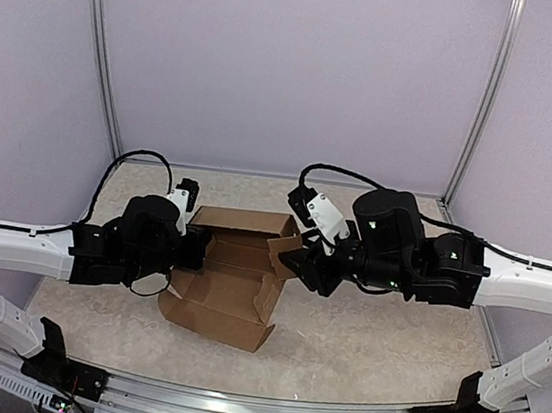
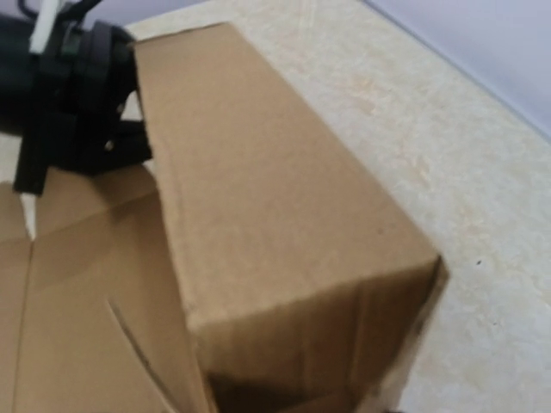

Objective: Fold the paper box

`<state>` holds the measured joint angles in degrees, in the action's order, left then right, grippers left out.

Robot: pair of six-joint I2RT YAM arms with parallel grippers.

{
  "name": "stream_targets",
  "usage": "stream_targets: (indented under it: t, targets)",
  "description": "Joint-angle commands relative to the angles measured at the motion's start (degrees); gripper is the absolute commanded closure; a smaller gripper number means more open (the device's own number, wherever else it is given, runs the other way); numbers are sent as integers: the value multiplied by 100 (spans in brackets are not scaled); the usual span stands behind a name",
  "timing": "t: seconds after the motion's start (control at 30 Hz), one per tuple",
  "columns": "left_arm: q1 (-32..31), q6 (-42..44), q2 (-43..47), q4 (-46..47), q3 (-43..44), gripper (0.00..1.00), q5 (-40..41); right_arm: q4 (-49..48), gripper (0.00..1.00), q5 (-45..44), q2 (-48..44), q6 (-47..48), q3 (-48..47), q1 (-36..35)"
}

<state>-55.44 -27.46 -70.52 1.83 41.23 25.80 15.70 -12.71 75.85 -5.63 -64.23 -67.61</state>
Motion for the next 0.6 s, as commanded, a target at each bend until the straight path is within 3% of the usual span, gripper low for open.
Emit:
stream_targets:
  t: [0.0, 0.57]
  targets:
    - [-89, -159, -61, -72, 261, 100, -66, -538, 50, -375, 231, -204, 37, -112]
    - [-88, -665, -215, -609, 521, 100, 299, -1164, 54, -1548, 694, -429, 69, -523]
